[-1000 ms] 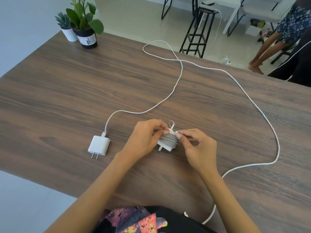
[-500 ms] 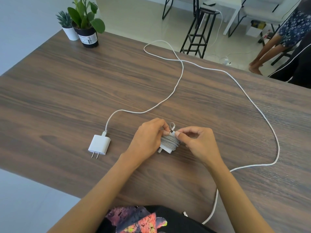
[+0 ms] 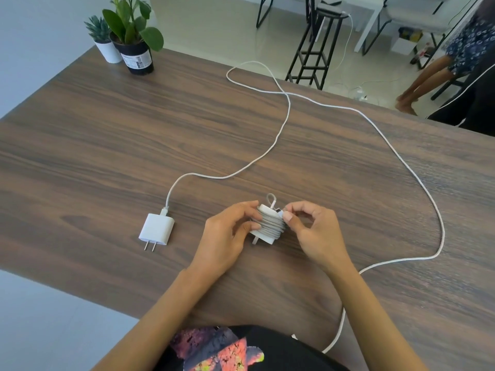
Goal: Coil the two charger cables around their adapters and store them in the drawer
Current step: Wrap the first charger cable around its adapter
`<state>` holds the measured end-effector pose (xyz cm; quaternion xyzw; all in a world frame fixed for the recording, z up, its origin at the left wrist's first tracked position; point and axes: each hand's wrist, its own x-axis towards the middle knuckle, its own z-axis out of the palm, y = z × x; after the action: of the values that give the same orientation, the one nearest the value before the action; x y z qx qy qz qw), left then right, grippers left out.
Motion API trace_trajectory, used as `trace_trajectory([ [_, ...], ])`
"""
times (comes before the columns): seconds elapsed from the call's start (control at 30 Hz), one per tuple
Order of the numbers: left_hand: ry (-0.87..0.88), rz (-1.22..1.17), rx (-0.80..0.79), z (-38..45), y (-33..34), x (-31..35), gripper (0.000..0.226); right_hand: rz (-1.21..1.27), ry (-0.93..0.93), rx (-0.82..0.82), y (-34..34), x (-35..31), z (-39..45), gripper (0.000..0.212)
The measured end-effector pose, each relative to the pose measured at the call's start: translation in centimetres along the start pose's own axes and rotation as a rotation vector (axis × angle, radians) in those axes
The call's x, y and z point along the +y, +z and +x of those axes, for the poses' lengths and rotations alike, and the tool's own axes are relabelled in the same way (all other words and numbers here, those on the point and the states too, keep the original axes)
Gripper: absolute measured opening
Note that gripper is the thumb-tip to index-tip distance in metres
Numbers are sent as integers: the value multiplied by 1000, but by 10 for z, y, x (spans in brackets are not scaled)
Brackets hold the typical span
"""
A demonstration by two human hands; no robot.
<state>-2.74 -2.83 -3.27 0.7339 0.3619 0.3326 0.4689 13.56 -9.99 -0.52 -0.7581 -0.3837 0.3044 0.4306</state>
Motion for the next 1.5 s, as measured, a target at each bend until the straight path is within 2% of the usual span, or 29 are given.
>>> trace_trajectory([
  [0.2, 70, 42, 2, 2, 1, -4, 11, -2, -45, -66, -8, 0, -3, 21],
  [0.33, 195, 135, 21, 2, 2, -5, 10, -42, -98, -49, -5, -4, -7, 30],
  [0.53, 243, 196, 10, 6, 2, -7, 7, -85, -123, 3, 0, -14, -9, 21],
  [0.7, 193, 191, 11, 8, 8, -10, 21, -95, -96, 35, 2, -18, -8, 10],
  [0.77, 214, 193, 17, 9, 11, -10, 27, -90, -88, 42, 2, -17, -6, 13],
  [0.87, 204, 189, 19, 9, 15, -10, 24, -101, -90, 57, 1, -14, -4, 19],
  [1.1, 144, 176, 21, 8, 21, -11, 35, -125, -119, 96, 2, -9, -5, 15],
  [1.23, 149, 153, 49, 7, 23, -11, 31, -189, -155, 73, 3, -5, -5, 12],
  [1.3, 152, 143, 62, 8, 24, -10, 29, -209, -196, 65, 3, -1, -3, 13],
  [1.37, 143, 132, 63, 9, 24, -8, 30, -248, -279, 74, 4, 4, -2, 24],
  [1.5, 111, 135, 73, 8, 21, -3, 38, -278, -385, 83, 7, 14, -7, 18],
])
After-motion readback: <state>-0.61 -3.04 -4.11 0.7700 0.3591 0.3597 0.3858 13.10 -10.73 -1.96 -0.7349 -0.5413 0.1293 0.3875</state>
